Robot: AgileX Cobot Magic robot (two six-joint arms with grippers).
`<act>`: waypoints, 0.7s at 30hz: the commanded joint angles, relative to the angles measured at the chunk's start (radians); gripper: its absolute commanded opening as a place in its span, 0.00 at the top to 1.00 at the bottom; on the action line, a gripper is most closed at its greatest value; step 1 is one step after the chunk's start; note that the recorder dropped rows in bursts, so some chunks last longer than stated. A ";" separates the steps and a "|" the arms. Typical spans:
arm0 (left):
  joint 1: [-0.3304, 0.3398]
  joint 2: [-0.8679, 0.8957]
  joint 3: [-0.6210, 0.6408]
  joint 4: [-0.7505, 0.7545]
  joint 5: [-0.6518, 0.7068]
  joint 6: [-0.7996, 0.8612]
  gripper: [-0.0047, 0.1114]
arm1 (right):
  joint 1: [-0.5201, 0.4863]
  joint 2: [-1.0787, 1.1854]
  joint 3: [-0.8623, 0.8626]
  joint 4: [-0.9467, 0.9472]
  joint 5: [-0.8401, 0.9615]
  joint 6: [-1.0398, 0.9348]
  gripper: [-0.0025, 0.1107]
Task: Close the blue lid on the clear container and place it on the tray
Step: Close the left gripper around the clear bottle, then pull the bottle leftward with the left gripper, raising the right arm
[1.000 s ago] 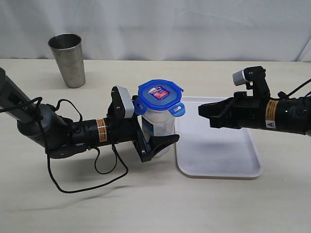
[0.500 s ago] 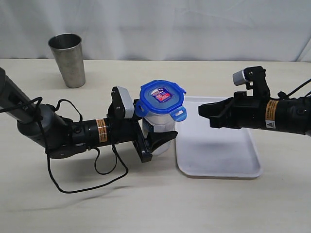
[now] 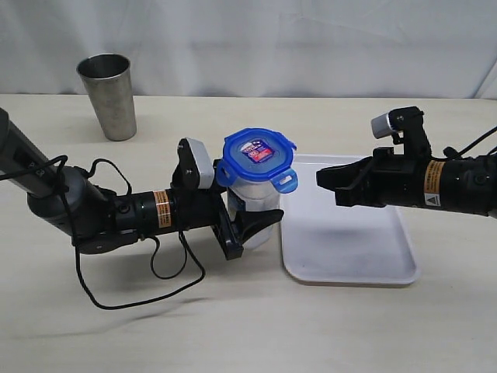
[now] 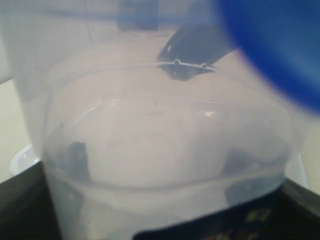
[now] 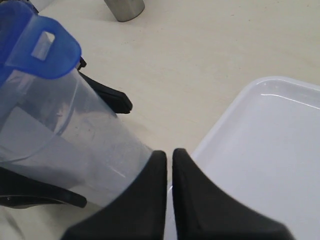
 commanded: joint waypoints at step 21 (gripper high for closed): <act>0.191 -0.075 -0.004 0.364 -0.010 -0.180 0.96 | 0.002 -0.017 -0.002 -0.013 -0.049 0.023 0.94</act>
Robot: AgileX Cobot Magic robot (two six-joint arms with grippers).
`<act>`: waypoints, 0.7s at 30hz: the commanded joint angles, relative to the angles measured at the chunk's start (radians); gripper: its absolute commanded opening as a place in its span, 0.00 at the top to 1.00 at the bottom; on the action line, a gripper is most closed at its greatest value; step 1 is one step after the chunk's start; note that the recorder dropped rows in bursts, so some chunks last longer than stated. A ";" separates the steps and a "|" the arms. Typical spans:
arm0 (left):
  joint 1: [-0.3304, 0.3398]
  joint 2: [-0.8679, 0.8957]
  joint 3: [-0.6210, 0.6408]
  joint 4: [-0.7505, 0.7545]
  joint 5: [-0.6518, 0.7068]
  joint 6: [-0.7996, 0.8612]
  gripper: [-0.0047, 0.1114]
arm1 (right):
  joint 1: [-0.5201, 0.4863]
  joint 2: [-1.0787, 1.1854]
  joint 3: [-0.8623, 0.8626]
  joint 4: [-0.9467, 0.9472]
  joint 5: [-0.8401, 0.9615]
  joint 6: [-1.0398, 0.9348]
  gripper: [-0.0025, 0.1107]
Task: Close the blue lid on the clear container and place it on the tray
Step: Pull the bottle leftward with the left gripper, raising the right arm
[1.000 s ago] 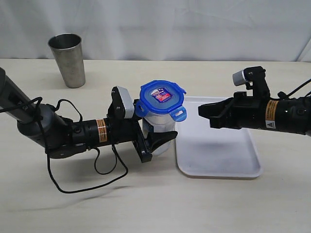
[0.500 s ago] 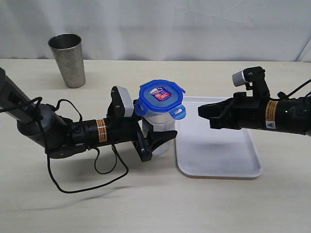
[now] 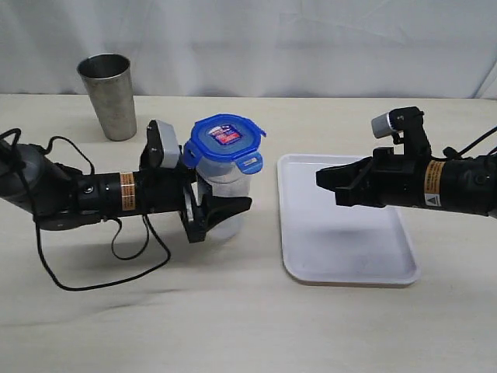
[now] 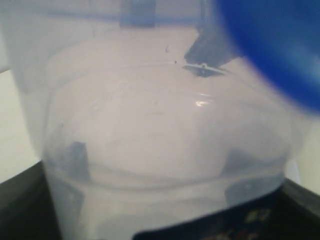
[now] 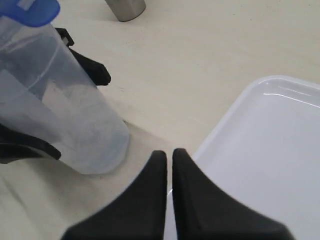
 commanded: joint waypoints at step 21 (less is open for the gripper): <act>0.094 -0.022 -0.004 0.345 -0.026 0.129 0.96 | 0.277 -0.278 -0.411 1.303 1.252 -1.043 0.90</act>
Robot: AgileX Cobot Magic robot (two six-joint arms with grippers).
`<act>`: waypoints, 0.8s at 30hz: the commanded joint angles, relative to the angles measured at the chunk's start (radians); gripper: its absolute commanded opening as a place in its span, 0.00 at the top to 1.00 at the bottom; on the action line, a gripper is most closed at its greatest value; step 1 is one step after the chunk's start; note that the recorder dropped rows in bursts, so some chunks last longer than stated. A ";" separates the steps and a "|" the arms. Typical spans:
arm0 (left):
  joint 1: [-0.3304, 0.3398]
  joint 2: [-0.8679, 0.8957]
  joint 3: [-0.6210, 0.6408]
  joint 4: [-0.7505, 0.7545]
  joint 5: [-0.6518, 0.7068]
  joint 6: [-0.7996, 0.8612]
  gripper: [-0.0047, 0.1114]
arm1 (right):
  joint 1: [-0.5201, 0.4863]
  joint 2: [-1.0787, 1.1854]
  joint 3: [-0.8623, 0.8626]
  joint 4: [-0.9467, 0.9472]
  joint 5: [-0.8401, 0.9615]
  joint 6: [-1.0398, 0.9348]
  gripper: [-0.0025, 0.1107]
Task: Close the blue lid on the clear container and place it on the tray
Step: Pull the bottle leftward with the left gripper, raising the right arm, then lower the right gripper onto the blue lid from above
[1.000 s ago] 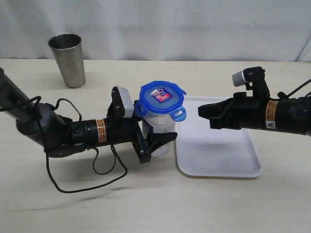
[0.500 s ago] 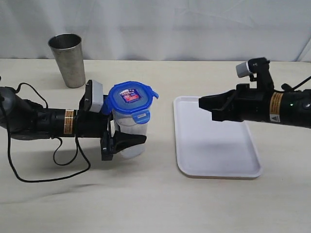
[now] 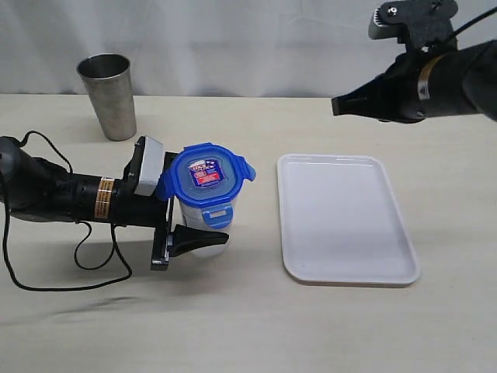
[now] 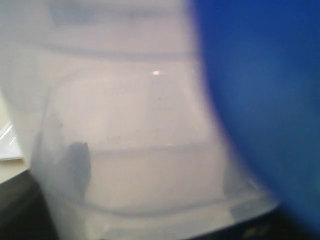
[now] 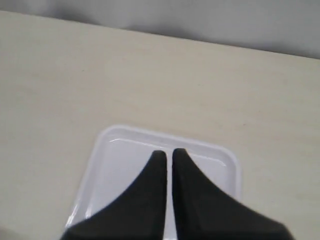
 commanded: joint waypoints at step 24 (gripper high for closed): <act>0.005 -0.007 -0.002 -0.026 0.011 0.000 0.96 | 0.116 0.246 -0.396 1.144 0.687 -0.896 0.59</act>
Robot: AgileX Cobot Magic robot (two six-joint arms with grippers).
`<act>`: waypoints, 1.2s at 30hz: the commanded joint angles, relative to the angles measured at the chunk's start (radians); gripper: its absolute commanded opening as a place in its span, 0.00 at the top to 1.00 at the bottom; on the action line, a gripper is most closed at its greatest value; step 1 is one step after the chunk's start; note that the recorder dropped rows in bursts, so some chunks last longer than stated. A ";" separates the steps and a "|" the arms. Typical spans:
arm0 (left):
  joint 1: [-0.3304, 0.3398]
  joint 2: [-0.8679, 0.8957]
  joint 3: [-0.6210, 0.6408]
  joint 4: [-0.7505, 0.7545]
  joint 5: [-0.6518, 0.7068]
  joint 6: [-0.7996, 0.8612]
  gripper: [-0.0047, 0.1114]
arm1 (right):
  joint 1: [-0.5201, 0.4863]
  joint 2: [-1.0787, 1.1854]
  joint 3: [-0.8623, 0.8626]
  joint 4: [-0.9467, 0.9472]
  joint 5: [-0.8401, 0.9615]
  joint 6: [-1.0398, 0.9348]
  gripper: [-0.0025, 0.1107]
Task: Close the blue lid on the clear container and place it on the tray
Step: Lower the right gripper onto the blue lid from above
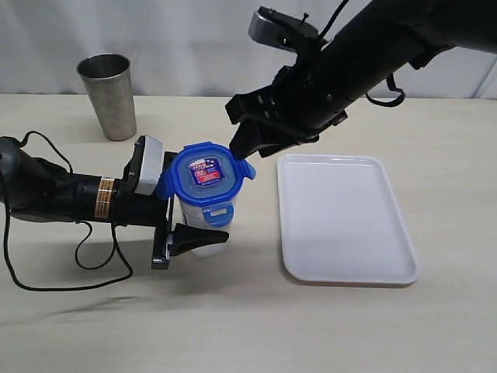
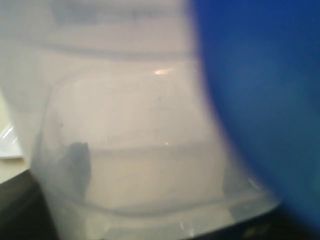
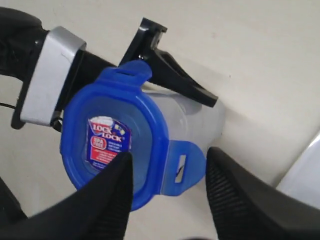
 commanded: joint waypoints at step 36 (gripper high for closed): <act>0.005 -0.007 -0.002 -0.031 0.011 -0.004 0.96 | 0.031 -0.034 -0.023 0.041 -0.069 -0.332 0.44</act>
